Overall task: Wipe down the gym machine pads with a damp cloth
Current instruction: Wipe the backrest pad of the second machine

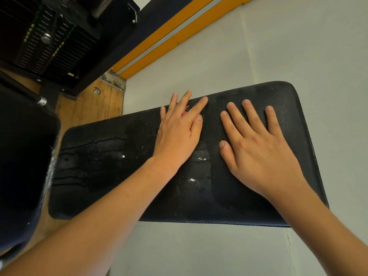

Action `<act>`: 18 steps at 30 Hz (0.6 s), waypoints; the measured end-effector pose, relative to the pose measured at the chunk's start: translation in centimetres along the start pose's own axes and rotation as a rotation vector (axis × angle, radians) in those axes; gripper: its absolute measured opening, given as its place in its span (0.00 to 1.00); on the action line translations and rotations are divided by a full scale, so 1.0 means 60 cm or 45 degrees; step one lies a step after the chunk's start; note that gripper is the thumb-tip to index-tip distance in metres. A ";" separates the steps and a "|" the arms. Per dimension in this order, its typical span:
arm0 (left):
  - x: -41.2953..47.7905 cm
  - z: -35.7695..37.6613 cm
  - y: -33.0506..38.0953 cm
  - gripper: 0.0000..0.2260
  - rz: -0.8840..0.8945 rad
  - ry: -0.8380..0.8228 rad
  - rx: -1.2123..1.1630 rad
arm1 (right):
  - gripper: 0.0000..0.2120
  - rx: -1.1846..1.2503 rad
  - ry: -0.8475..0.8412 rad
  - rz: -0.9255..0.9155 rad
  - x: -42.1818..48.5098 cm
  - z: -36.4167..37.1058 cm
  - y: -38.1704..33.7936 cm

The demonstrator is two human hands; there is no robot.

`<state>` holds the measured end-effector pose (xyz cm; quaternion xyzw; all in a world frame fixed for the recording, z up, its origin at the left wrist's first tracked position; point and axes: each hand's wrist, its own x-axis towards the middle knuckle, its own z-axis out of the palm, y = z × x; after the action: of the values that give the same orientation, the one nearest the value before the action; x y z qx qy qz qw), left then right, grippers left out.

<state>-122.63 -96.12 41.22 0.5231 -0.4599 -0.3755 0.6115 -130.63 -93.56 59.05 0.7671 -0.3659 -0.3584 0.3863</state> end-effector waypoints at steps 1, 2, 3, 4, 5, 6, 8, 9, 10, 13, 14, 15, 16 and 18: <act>0.003 0.001 0.002 0.21 -0.006 0.014 -0.005 | 0.31 -0.003 0.000 0.002 0.000 0.000 0.001; 0.007 0.000 0.004 0.21 -0.011 0.027 -0.009 | 0.31 -0.007 0.002 0.005 0.001 0.000 0.002; 0.011 0.000 0.007 0.21 -0.016 0.037 -0.004 | 0.31 -0.011 0.005 0.008 0.001 0.000 0.003; 0.016 0.000 0.010 0.21 -0.024 0.046 0.007 | 0.31 -0.015 0.008 0.012 0.002 -0.001 0.004; 0.021 0.001 0.014 0.21 -0.038 0.057 0.017 | 0.31 -0.022 0.007 0.011 0.003 -0.002 0.004; 0.021 0.002 0.017 0.21 -0.062 0.068 0.015 | 0.31 -0.025 0.002 0.007 0.004 -0.003 0.004; 0.015 0.006 0.024 0.21 -0.121 0.097 -0.029 | 0.32 -0.017 -0.005 0.005 0.004 -0.003 0.003; 0.009 0.009 0.027 0.21 -0.153 0.112 -0.054 | 0.32 -0.014 -0.007 0.008 0.003 -0.002 0.002; 0.001 0.011 0.029 0.21 -0.179 0.120 -0.069 | 0.32 -0.013 -0.005 0.009 0.002 -0.001 0.001; -0.030 0.017 0.039 0.22 -0.191 0.113 -0.078 | 0.32 -0.006 0.006 0.004 0.001 0.000 -0.001; -0.044 0.018 0.042 0.22 -0.185 0.106 -0.083 | 0.31 -0.002 0.008 0.003 0.002 0.001 -0.001; -0.058 0.020 0.044 0.22 -0.184 0.101 -0.082 | 0.31 0.000 0.006 0.003 0.001 0.001 -0.001; -0.071 0.022 0.045 0.22 -0.190 0.098 -0.076 | 0.32 0.000 0.004 0.005 0.001 0.001 -0.002; -0.082 0.023 0.046 0.22 -0.213 0.088 -0.069 | 0.32 -0.002 -0.003 0.007 0.002 0.001 -0.002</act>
<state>-125.48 -91.43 43.18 0.5556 -0.3828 -0.4193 0.6074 -130.58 -93.65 58.90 0.7653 -0.3682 -0.3586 0.3875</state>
